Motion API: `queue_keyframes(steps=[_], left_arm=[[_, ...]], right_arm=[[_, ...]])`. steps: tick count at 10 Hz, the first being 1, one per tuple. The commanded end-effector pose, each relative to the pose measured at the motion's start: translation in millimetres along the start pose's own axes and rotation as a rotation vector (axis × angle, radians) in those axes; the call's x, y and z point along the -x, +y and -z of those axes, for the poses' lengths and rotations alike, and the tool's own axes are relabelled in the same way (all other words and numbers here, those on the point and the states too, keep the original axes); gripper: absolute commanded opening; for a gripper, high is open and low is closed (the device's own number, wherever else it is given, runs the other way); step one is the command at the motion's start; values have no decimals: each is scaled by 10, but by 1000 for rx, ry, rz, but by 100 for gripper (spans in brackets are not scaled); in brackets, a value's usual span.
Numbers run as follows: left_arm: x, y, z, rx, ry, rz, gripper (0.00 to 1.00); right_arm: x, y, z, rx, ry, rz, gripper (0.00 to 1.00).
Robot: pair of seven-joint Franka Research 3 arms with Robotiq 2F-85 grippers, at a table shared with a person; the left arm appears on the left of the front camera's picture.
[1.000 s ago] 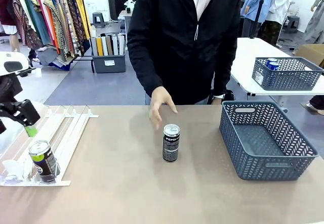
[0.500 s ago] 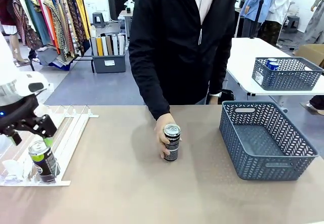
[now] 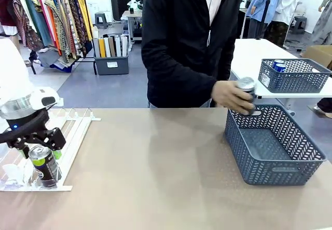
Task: Retrieve and store the cans from the dispenser.
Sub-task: Pick up one can from the Automatic Can Dispenser and place it in the middle of the table.
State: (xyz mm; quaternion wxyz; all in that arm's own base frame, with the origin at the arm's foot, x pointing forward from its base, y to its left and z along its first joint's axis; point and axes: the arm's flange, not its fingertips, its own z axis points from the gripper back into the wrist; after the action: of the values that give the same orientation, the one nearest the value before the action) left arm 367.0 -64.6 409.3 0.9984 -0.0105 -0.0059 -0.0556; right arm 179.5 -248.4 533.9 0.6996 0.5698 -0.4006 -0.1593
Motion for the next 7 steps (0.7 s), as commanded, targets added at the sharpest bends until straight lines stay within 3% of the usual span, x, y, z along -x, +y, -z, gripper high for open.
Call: queue_keyframes(steps=[1, 6, 7], left_arm=[[21, -32, 57, 19, 3, -21, 100], [10, -16, 50, 20, 35, -13, 100], [3, -17, 53, 12, 43, -12, 94]], right_arm=[[-18, 14, 17, -23, -12, -26, 100], [-18, 14, 17, -23, -12, -26, 100], [-18, 14, 17, -23, -12, -26, 100]])
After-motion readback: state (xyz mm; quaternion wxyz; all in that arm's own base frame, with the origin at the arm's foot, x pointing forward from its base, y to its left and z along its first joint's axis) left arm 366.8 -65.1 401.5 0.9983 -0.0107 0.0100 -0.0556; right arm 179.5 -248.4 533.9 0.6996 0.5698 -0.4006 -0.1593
